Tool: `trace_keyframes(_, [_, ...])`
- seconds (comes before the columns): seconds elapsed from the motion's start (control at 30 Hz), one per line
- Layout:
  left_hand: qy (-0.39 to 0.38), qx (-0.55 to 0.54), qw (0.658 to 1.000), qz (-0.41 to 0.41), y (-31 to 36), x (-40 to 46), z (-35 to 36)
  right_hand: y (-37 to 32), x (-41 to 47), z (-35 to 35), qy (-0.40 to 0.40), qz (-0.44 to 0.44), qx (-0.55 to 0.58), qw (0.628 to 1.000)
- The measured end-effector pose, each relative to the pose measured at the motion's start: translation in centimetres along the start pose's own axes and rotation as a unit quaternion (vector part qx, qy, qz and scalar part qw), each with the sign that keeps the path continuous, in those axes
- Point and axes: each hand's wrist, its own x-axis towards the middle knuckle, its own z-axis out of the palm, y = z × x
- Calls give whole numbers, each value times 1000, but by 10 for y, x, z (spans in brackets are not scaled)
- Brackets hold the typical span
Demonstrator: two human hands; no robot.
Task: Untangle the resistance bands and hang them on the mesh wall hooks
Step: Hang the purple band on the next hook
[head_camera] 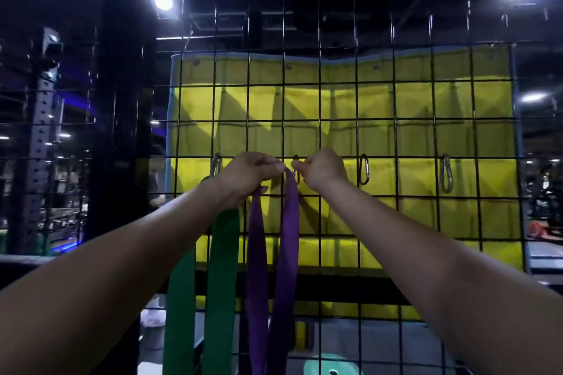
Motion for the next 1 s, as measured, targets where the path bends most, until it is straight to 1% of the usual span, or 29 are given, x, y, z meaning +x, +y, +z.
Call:
trace_keyframes(0.13, [-1, 0, 1000, 2, -3, 1, -3, -4, -3, 10, -4, 61, 64, 996])
trace_keyframes(0.33, [-7, -43, 999, 6, -13, 3, -10, -15, -3, 13, -22, 86, 150, 985])
trace_keyframes(0.47, [-13, -48, 999, 11, -14, 5, -13, -20, -7, 7, -46, 113, 189, 974])
trace_keyframes(0.63, [-9, -41, 999, 9, -15, 5, -10, -24, -16, -6, -51, 141, 252, 956])
trace_keyframes(0.77, [-11, -43, 999, 10, -15, 5, -10, -29, -21, -8, -49, 140, 240, 959])
trace_keyframes(1.0, [-20, -41, 999, 17, -15, 5, -9, -30, -16, -11, -78, 120, 198, 970])
